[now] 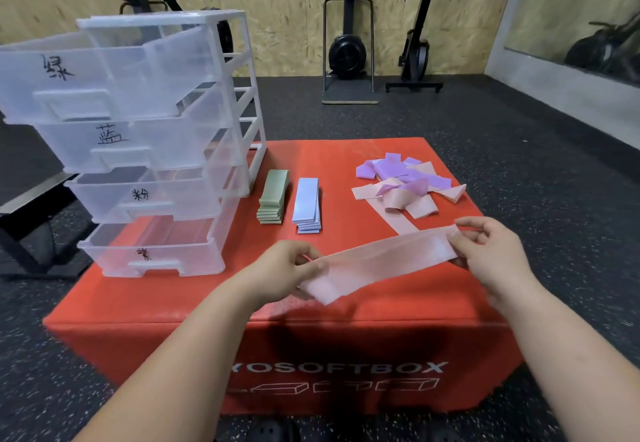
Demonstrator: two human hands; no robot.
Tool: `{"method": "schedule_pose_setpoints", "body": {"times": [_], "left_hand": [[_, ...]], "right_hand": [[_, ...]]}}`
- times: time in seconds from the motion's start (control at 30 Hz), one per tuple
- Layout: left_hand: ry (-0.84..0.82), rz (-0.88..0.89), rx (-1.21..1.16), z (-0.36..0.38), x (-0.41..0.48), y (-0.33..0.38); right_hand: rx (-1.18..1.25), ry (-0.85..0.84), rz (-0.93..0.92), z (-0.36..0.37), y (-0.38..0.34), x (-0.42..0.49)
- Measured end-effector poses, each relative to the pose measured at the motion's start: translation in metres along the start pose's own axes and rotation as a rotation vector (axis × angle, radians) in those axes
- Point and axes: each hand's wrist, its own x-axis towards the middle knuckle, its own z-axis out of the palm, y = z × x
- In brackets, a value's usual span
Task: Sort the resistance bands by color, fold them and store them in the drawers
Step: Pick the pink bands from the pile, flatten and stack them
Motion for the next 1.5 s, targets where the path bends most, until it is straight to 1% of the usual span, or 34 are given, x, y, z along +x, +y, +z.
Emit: {"method": "schedule_pose_setpoints", "body": {"times": [0.03,0.1,0.17,0.23,0.3,0.37,0.43,0.5,0.6,0.63,0.73,0.87,0.97,1.03,1.1,1.17,1.23,1.33,1.5], "left_hand": [[-0.023,-0.038,-0.057,-0.004,0.0,0.0],[-0.042,-0.093,-0.06,-0.009,0.004,-0.004],[-0.014,-0.154,0.015,-0.011,0.011,-0.015],[0.009,-0.2,0.077,-0.009,0.018,-0.023],[0.003,-0.188,0.138,-0.008,0.023,-0.027],[-0.02,-0.146,0.223,-0.008,0.026,-0.028],[0.015,-0.12,0.301,-0.009,0.033,-0.032],[0.119,-0.109,0.333,-0.012,0.04,-0.036],[0.227,-0.146,0.244,-0.024,0.048,-0.04],[0.238,-0.156,0.267,-0.027,0.049,-0.043],[0.224,-0.192,0.449,-0.032,0.051,-0.052],[0.203,-0.198,0.63,-0.026,0.051,-0.057],[0.24,-0.206,0.786,-0.026,0.049,-0.05],[0.258,-0.208,0.838,-0.026,0.048,-0.047],[0.297,-0.196,0.817,-0.026,0.048,-0.044],[0.352,-0.173,0.746,-0.026,0.049,-0.041],[0.388,-0.13,0.715,-0.023,0.051,-0.038],[0.391,-0.063,0.703,-0.011,0.053,-0.032],[0.338,0.036,0.719,0.021,0.06,-0.02]], "right_hand": [[0.013,-0.013,0.027,0.002,0.002,0.002],[0.006,-0.013,0.064,0.006,0.009,0.007],[-0.107,0.001,0.086,0.008,0.025,0.013],[-0.286,-0.022,0.114,0.008,0.041,0.016],[-0.38,-0.062,0.172,0.007,0.051,0.02],[-0.395,-0.095,0.205,0.006,0.055,0.024],[-0.421,-0.105,0.192,0.006,0.055,0.031],[-0.435,-0.083,0.167,0.005,0.054,0.036],[-0.459,-0.074,0.127,0.004,0.052,0.041],[-0.498,-0.097,0.118,0.005,0.052,0.042],[-0.629,-0.192,0.099,0.007,0.055,0.038],[-0.878,-0.257,0.011,0.008,0.051,0.035],[-0.916,-0.26,0.004,0.006,0.05,0.036],[-0.918,-0.266,-0.005,0.006,0.049,0.036],[-0.911,-0.257,-0.023,0.005,0.046,0.039],[-0.911,-0.208,-0.034,0.001,0.043,0.045],[-0.967,-0.143,-0.041,-0.005,0.043,0.053],[-1.101,-0.076,-0.021,-0.011,0.043,0.063],[-1.172,-0.133,0.081,0.002,0.047,0.068]]}}
